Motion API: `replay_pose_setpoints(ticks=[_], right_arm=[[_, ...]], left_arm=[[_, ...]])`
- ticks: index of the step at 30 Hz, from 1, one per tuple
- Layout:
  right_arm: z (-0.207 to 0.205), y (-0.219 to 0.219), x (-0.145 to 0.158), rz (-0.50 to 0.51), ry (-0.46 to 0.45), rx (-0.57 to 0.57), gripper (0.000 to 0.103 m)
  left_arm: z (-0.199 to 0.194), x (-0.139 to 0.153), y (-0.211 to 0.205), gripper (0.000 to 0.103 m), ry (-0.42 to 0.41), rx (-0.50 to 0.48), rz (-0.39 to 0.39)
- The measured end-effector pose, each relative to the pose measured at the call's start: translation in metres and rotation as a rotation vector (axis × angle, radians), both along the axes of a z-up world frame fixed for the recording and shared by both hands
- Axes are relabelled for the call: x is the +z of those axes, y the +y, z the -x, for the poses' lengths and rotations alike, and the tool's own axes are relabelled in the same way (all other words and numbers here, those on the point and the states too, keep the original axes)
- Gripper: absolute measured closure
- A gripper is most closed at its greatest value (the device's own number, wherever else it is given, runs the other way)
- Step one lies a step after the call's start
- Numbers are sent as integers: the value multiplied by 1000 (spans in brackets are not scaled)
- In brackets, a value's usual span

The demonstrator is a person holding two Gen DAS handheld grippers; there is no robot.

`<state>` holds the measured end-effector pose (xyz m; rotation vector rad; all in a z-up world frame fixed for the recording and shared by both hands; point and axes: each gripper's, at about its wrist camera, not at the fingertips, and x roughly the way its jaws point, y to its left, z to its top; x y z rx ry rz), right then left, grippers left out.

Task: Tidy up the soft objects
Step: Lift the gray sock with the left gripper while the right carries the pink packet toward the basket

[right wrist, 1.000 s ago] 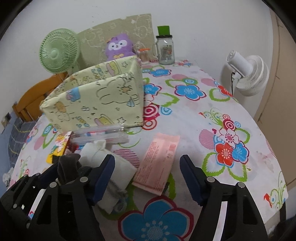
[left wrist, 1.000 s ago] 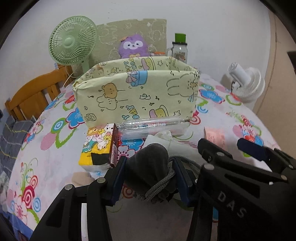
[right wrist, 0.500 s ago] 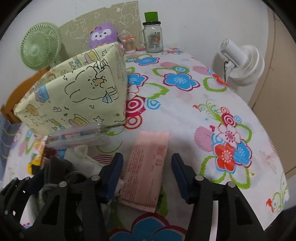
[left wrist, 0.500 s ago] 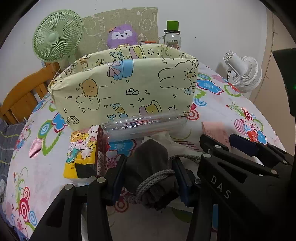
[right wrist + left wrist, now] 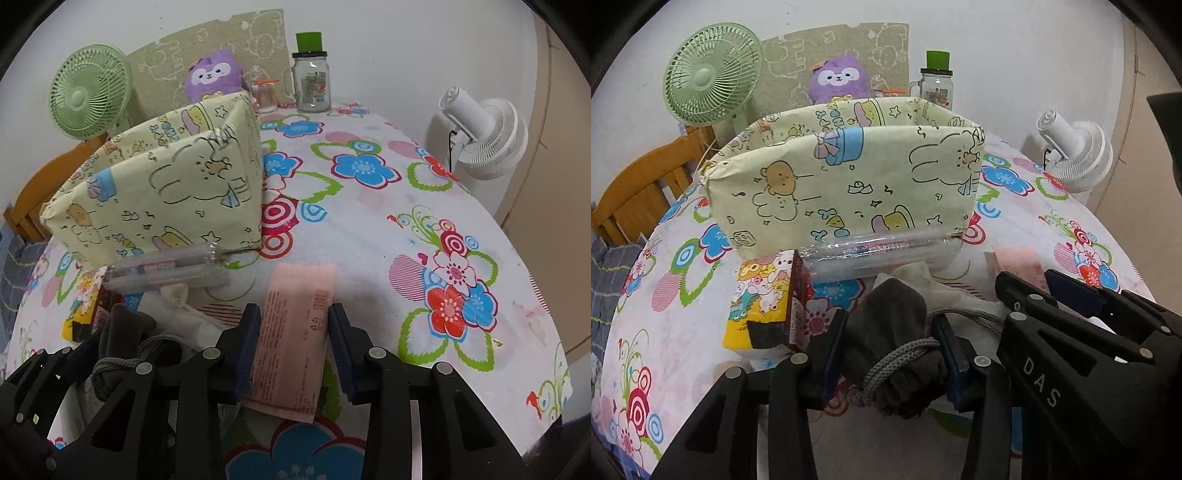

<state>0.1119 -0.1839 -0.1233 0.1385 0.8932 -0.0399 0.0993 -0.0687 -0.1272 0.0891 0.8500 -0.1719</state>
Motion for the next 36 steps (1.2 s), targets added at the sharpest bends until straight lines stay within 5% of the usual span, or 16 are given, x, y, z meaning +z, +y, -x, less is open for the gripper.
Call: replay_pose_setpoints(ticks=[36], right_arm=[[77,27,88,4,-228,62,62]], left_arm=[[72,74,22,60,-211,22,55]])
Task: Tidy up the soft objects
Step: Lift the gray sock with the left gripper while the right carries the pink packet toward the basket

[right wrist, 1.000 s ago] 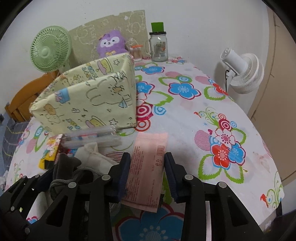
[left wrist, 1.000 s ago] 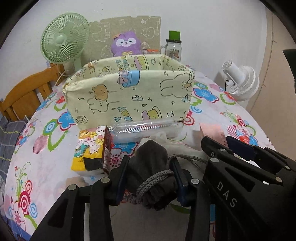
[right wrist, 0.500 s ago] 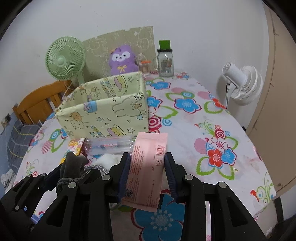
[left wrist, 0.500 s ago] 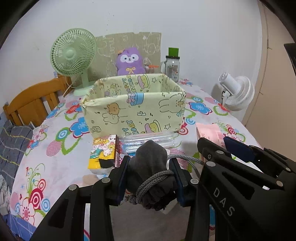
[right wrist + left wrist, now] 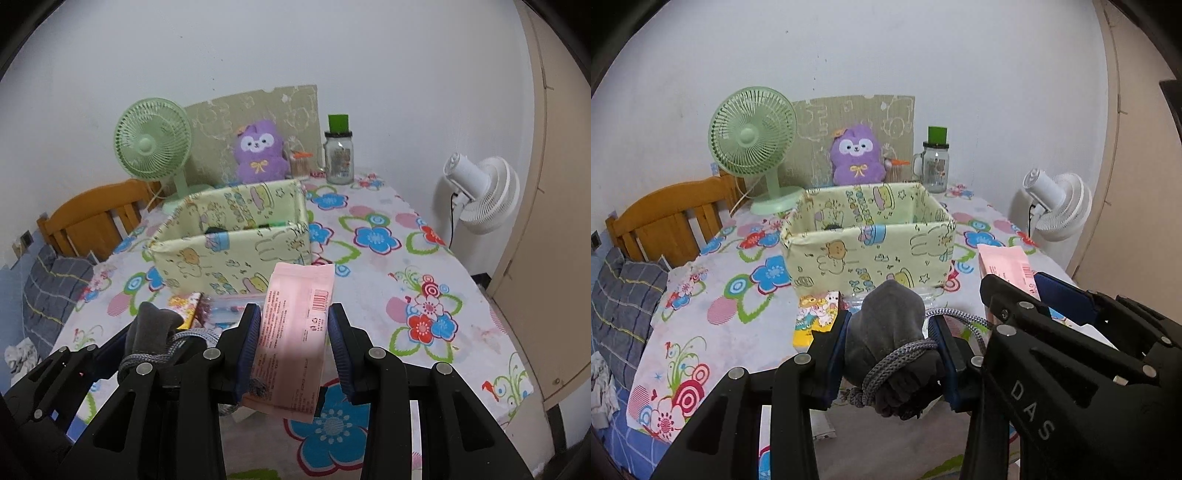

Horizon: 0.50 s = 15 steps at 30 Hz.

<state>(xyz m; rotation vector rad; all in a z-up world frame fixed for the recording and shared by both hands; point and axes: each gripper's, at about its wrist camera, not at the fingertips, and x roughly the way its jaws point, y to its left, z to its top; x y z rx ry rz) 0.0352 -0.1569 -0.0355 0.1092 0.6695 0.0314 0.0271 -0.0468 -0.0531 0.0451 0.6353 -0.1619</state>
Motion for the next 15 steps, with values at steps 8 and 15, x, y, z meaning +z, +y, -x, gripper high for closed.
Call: replay_pose_setpoints(ticks=[8,15], right_arm=[[5,5,21,7,-33,2,62],[4,8,40,11,-58,2,62]], left_arm=[[5,16,4,60,-33,5,3],[5,35,9,60,-60,6,7]])
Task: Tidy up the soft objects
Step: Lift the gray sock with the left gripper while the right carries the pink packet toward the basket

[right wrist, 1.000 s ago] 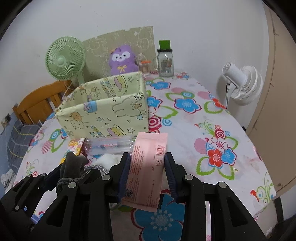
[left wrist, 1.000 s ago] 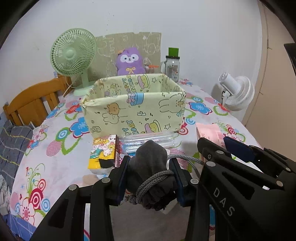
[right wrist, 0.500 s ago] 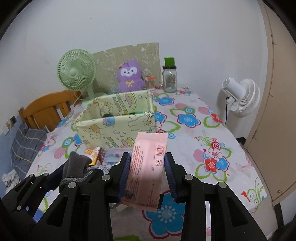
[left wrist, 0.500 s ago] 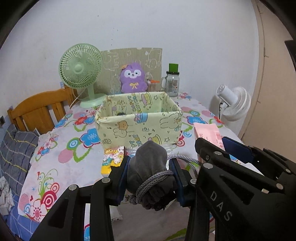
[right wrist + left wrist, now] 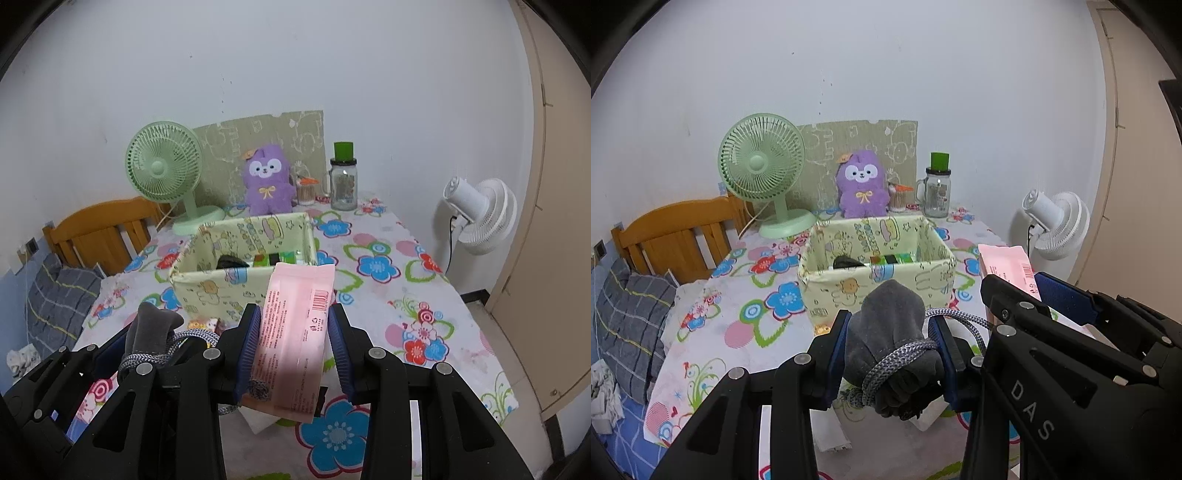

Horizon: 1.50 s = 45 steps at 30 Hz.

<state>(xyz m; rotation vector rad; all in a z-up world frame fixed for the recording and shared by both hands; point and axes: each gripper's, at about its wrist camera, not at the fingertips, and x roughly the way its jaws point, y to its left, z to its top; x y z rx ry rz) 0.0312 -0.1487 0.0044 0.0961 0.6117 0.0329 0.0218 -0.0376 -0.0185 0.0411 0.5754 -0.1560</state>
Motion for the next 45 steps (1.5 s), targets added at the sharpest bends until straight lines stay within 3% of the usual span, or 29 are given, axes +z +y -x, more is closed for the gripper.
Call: replay_pose_setpoints(ticks=[16,45], right_arm=[[-13,2,32,4,-40,0,62],[-119,9,24,9,10,23,62]], left_arm=[[-12,30,3,60,-40,-2,0],[-111,27,7,60,10,9,-1]])
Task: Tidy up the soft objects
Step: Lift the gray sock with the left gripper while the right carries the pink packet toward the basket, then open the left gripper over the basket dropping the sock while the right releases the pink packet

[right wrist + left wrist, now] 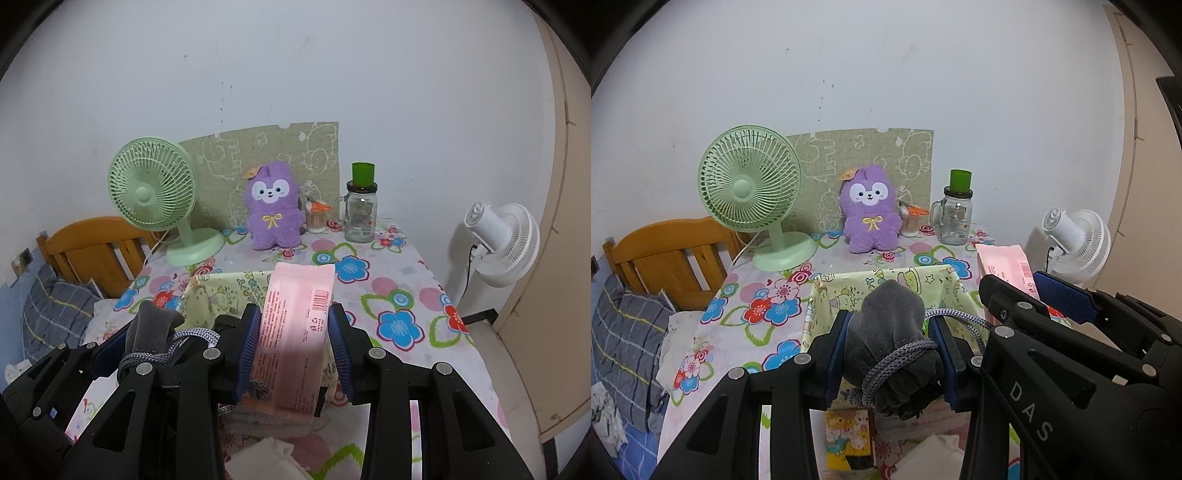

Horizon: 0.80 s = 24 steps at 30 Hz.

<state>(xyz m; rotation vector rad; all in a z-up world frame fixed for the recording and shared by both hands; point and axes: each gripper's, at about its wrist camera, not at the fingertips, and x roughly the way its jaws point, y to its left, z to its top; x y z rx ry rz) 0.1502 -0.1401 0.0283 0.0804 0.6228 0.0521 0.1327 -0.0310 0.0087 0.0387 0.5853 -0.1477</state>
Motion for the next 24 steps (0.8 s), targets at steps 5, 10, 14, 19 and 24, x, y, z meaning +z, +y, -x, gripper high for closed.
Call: replay_pose_setpoints(ticks=[5,10,14,19,24], right_arm=[[-21,0,-5,2,12,4,62],[-40,2,-8,-1,11,11,62],[-55,5,-12,-5,13,22,62],[-73,6,-20,-13,27,34,62],[-89,5,-31,-9,56,39,62]], left_arm=[[-19,-4,0,60,12,-1,-1],[-38,-7,0,60,11,-6,-9],[-53,-10,1,60,15,-10,-11],[-74,-17,3,59,32,-14,0],[-93,-32,2,58,72,-32,28]])
